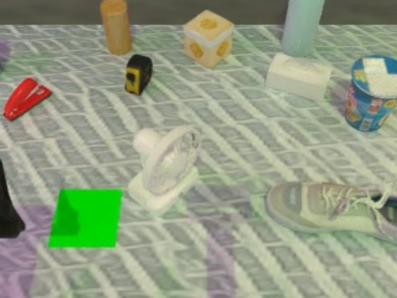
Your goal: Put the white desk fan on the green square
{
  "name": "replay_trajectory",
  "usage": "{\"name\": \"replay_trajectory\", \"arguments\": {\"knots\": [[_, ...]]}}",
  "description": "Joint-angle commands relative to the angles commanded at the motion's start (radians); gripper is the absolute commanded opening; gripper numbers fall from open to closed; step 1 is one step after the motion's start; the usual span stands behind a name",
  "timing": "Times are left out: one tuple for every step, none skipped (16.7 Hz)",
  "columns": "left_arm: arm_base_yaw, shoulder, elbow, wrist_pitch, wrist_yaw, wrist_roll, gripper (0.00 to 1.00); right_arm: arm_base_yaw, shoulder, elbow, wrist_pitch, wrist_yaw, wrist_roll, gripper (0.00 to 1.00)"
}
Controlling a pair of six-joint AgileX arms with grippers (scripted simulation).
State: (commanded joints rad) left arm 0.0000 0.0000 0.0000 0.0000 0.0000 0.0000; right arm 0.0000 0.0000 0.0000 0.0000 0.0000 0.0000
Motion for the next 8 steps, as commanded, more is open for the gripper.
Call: {"name": "replay_trajectory", "arguments": {"knots": [[0.0, 0.0, 0.0, 0.0, 0.0, 0.0, 1.0, 0.0, 0.0, 0.0, 0.0, 0.0, 0.0, 1.0], [0.0, 0.0, 0.0, 0.0, 0.0, 0.0, 1.0, 0.0, 0.0, 0.0, 0.0, 0.0, 0.0, 1.0], [-0.004, 0.01, 0.009, -0.01, 0.0, 0.001, 1.0, 0.0, 0.0, 0.0, 0.0, 0.0, 0.0, 1.0], [-0.012, 0.031, 0.028, -0.03, 0.0, 0.004, 1.0, 0.0, 0.0, 0.0, 0.0, 0.0, 0.0, 1.0], [-0.023, 0.062, 0.058, -0.06, 0.0, 0.008, 1.0, 0.0, 0.0, 0.0, 0.0, 0.0, 0.0, 1.0], [-0.038, 0.104, 0.098, -0.098, 0.0, 0.012, 1.0, 0.0, 0.0, 0.0, 0.0, 0.0, 0.0, 1.0], [-0.055, 0.156, 0.149, -0.144, -0.001, 0.017, 1.0, 0.0, 0.0, 0.0, 0.0, 0.0, 0.0, 1.0], [-0.075, 0.219, 0.209, -0.197, -0.002, 0.022, 1.0, 0.0, 0.0, 0.0, 0.0, 0.0, 0.0, 1.0]]}}
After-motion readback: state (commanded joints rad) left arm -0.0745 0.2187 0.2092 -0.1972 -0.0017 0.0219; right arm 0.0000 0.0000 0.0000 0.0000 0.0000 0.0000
